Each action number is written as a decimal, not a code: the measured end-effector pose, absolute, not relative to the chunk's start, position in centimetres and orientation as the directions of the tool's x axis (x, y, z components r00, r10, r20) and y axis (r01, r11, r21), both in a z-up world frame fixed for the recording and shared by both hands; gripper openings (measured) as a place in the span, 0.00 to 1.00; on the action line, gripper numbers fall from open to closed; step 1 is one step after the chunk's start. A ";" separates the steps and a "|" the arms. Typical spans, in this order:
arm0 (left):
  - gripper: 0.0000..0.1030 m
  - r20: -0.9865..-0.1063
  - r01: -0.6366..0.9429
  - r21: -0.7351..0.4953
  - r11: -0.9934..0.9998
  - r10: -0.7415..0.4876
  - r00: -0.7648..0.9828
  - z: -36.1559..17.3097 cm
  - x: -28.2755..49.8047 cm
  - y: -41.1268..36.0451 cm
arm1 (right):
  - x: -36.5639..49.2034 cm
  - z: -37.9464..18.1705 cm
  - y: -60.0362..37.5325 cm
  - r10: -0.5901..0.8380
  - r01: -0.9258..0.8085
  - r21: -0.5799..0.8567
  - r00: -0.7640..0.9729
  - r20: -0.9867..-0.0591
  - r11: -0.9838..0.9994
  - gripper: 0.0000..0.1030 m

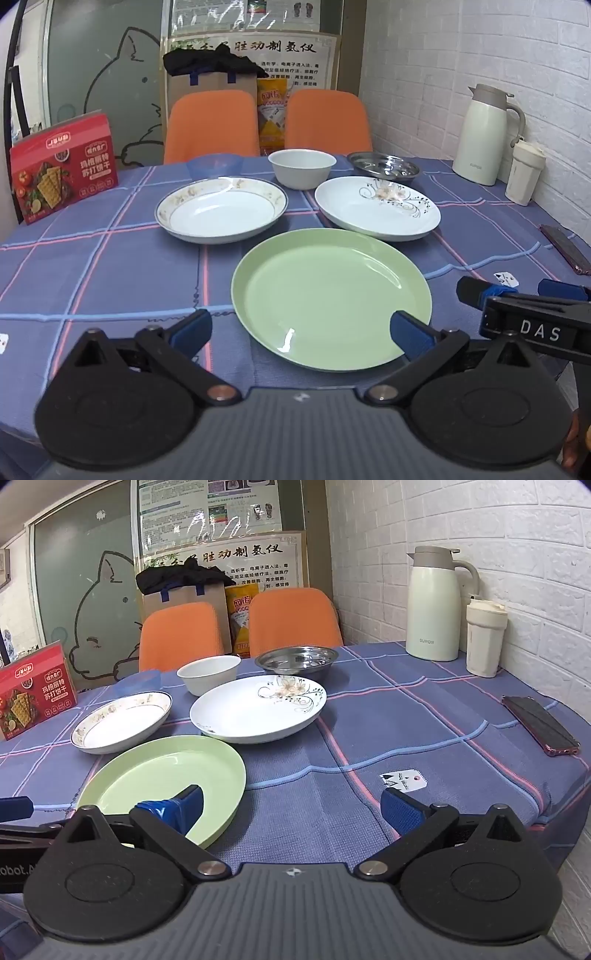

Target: Organize plates and bowls

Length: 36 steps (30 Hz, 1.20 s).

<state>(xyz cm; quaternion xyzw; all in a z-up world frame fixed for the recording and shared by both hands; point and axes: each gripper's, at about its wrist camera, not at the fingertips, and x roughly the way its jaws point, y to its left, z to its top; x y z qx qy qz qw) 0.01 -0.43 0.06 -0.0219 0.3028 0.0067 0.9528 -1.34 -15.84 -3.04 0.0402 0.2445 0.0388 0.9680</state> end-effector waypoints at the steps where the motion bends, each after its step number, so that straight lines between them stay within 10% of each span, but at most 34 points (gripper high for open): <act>1: 0.99 -0.578 -0.026 -0.037 0.999 0.000 0.816 0.1 0.1 -0.4 | -1.3 -3.0 -15.8 0.094 -0.056 0.096 0.877 -0.471 0.994 0.88; 36: 0.99 -0.572 -0.021 -0.052 0.998 -0.012 0.820 -0.3 -0.2 0.5 | -1.4 -3.2 -15.1 0.100 -0.069 0.081 0.874 -0.475 0.994 0.88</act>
